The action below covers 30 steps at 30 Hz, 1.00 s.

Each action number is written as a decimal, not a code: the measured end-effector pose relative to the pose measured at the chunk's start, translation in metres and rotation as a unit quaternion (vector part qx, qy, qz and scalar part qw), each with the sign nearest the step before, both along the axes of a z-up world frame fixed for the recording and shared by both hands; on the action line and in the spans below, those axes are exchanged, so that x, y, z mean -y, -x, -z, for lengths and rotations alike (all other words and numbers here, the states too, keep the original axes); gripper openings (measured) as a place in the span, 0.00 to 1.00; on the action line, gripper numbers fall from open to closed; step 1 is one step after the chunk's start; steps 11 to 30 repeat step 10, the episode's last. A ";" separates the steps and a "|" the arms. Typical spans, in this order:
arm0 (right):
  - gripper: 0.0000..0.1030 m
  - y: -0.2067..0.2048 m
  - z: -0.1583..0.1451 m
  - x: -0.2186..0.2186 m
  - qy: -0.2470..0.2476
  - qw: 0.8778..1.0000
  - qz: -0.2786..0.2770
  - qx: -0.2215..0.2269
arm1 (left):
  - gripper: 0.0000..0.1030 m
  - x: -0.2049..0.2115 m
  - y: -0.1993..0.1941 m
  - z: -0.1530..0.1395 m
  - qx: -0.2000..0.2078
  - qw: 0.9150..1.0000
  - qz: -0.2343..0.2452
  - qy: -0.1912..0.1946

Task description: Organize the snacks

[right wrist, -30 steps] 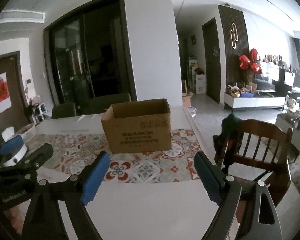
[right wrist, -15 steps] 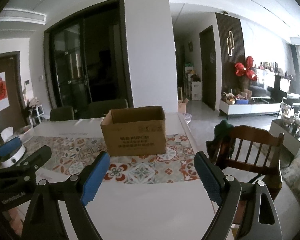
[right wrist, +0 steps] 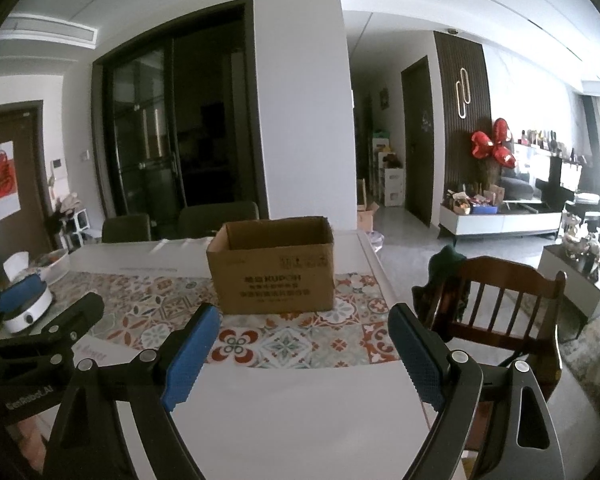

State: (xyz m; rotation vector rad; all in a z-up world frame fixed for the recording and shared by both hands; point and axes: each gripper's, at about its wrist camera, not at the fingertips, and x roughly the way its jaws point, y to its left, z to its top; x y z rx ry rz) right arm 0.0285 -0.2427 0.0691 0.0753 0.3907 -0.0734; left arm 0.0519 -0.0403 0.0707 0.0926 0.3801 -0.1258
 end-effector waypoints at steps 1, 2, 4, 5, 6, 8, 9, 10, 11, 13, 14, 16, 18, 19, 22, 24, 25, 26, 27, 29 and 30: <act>0.84 0.000 0.000 0.001 0.000 1.000 0.000 0.000 | 1.00 -0.002 0.000 0.000 0.000 1.000 0.000 0.000; 0.84 0.000 0.000 0.000 -0.001 1.000 0.000 0.000 | 1.00 -0.002 0.001 0.000 0.000 1.000 -0.001 0.000; 0.84 0.000 0.000 0.000 -0.001 1.000 0.000 0.000 | 1.00 -0.004 0.002 0.001 0.000 1.000 -0.001 0.000; 0.84 0.000 0.000 0.000 -0.001 1.000 0.000 0.000 | 1.00 -0.004 0.002 0.000 -0.001 1.000 -0.001 0.001; 0.84 0.000 0.000 0.000 0.000 1.000 0.000 0.000 | 1.00 -0.004 0.002 0.000 -0.002 1.000 0.000 0.001; 0.84 0.000 0.000 0.000 0.000 1.000 0.000 0.000 | 1.00 -0.006 0.002 0.002 -0.003 1.000 -0.001 0.003; 0.84 0.000 0.000 0.000 0.000 1.000 0.000 0.000 | 1.00 -0.006 0.002 0.002 -0.003 1.000 -0.001 0.003; 0.84 0.000 0.000 0.000 0.000 1.000 0.000 0.000 | 1.00 -0.007 0.002 0.002 -0.003 1.000 -0.001 0.003; 0.84 0.000 0.000 0.000 0.000 1.000 0.000 0.000 | 1.00 -0.007 0.002 0.002 -0.003 1.000 -0.001 0.003; 0.84 0.000 0.000 0.000 0.000 1.000 0.000 0.000 | 1.00 -0.007 0.002 0.002 -0.003 1.000 -0.001 0.003; 0.84 0.000 0.000 0.000 0.000 1.000 0.000 0.000 | 1.00 -0.007 0.002 0.002 -0.003 1.000 -0.001 0.003; 0.84 0.000 0.000 0.000 0.000 1.000 0.000 0.000 | 1.00 -0.007 0.002 0.002 -0.003 1.000 -0.001 0.003; 0.84 0.000 0.000 0.000 0.000 1.000 0.000 0.000 | 1.00 -0.007 0.002 0.002 -0.003 1.000 -0.001 0.003; 0.84 0.000 0.000 0.000 0.000 1.000 0.000 0.000 | 1.00 -0.007 0.002 0.002 -0.003 1.000 -0.001 0.003; 0.84 0.000 0.000 0.000 0.000 1.000 0.000 0.000 | 1.00 -0.007 0.002 0.002 -0.003 1.000 -0.001 0.003; 0.84 0.000 0.000 0.000 0.000 1.000 0.000 0.000 | 1.00 -0.007 0.002 0.002 -0.003 1.000 -0.001 0.003; 0.84 0.000 0.000 0.000 0.000 1.000 0.000 0.000 | 1.00 -0.007 0.002 0.002 -0.003 1.000 -0.001 0.003; 0.84 0.000 0.000 0.000 0.000 1.000 0.000 0.000 | 1.00 -0.007 0.002 0.002 -0.003 1.000 -0.001 0.003; 0.84 0.000 0.000 0.000 0.000 1.000 0.000 0.000 | 1.00 -0.007 0.002 0.002 -0.003 1.000 -0.001 0.003; 0.84 0.000 0.000 0.000 0.000 1.000 0.000 0.000 | 1.00 -0.007 0.002 0.002 -0.003 1.000 -0.001 0.003; 0.84 0.000 0.000 0.000 0.000 1.000 0.000 0.000 | 1.00 -0.007 0.002 0.002 -0.003 1.000 -0.001 0.003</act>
